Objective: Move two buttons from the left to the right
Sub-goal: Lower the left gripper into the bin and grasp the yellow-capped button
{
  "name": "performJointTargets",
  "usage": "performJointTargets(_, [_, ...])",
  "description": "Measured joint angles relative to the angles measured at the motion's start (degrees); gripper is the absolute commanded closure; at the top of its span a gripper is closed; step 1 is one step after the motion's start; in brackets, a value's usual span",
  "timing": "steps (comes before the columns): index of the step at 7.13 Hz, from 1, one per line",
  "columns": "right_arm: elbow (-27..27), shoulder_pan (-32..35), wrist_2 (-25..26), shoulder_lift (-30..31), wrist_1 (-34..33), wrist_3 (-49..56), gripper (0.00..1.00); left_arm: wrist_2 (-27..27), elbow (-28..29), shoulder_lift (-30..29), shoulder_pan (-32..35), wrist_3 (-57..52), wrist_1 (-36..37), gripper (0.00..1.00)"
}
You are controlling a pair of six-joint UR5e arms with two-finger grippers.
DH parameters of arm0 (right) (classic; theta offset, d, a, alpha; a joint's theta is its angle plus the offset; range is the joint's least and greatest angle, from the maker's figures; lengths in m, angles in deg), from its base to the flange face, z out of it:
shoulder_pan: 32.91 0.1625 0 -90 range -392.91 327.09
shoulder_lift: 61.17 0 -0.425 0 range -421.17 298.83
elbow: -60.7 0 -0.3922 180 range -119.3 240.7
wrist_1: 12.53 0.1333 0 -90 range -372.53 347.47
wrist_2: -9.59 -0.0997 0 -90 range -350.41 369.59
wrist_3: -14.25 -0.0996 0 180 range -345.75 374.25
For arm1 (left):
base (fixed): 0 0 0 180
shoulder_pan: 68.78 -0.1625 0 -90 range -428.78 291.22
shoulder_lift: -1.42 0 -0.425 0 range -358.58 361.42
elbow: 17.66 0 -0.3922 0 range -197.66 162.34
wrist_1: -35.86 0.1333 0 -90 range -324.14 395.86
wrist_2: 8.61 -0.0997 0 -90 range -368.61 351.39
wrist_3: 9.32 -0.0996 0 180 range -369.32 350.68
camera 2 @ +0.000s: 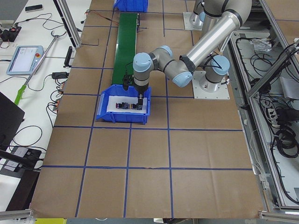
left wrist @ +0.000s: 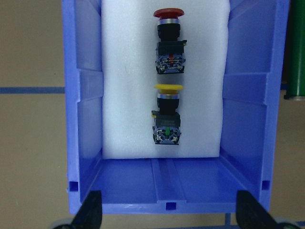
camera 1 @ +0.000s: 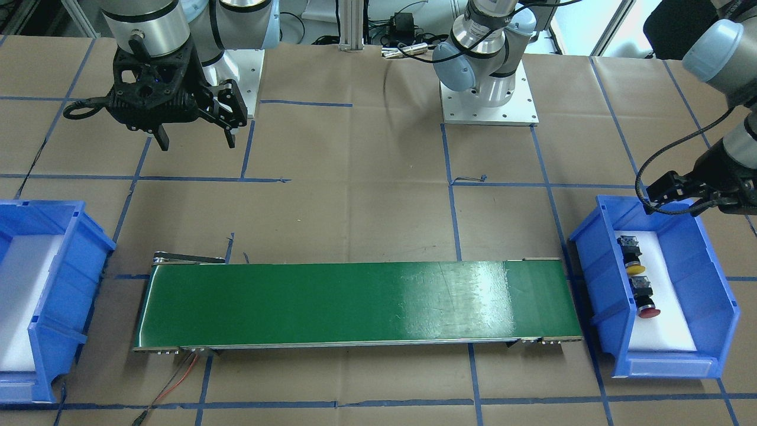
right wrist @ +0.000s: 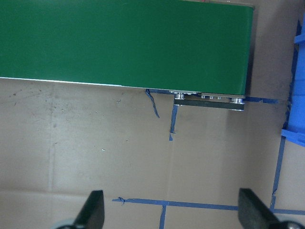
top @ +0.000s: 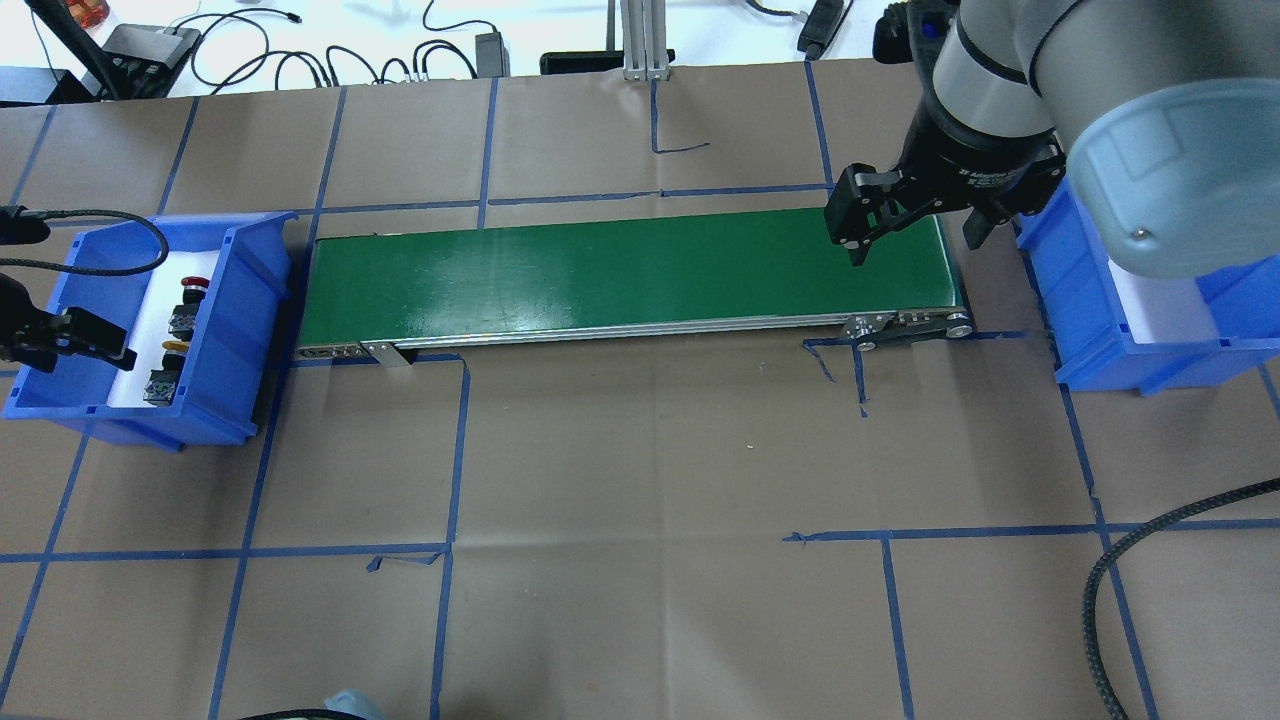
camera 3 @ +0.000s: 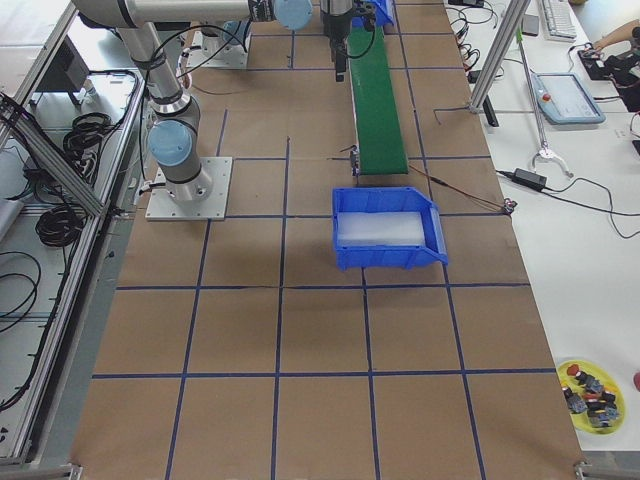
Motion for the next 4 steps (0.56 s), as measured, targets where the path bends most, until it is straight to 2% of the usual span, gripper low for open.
performJointTargets(4, [0.0,0.0,0.0,0.0,-0.03,0.08,0.0,0.05,-3.84,-5.65,0.1,-0.12,10.1,0.01])
